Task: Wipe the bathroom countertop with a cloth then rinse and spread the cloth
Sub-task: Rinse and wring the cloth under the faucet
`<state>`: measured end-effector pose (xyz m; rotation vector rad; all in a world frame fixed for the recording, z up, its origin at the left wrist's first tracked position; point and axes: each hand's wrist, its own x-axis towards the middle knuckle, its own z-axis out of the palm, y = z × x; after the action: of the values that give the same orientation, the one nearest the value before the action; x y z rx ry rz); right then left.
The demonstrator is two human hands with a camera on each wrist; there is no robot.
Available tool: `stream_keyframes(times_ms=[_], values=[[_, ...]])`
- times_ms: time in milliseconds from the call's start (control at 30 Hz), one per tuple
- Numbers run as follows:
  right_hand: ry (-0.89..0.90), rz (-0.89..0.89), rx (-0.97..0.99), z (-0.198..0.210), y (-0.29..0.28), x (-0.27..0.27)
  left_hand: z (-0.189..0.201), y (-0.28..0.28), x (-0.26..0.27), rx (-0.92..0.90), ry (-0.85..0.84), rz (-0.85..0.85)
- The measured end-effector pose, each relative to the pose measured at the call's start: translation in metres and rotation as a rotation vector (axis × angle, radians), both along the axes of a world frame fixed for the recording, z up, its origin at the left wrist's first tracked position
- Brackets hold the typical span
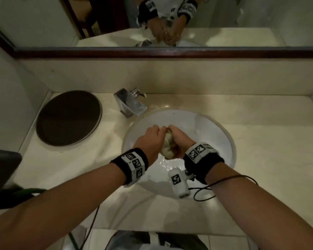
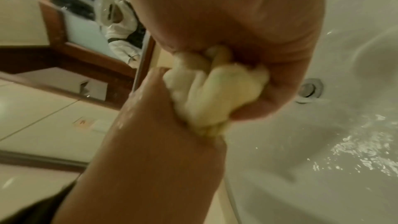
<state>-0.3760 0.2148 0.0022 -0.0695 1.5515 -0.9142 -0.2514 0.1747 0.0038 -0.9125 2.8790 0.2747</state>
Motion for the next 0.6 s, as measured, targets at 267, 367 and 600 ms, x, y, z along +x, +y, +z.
stream_keyframes(times_ms=[267, 367, 600], values=[[0.535, 0.055, -0.056, 0.009, -0.004, 0.025, 0.023, 0.004, -0.013, 0.170, -0.009, 0.259], [0.658, 0.014, -0.042, 0.015, -0.005, 0.024, 0.033, 0.003, -0.016, 0.225, -0.015, 0.279], [0.856, 0.147, -0.150, 0.026, -0.001, 0.020, 0.040, -0.004, -0.018, 0.549, 0.038, 0.311]])
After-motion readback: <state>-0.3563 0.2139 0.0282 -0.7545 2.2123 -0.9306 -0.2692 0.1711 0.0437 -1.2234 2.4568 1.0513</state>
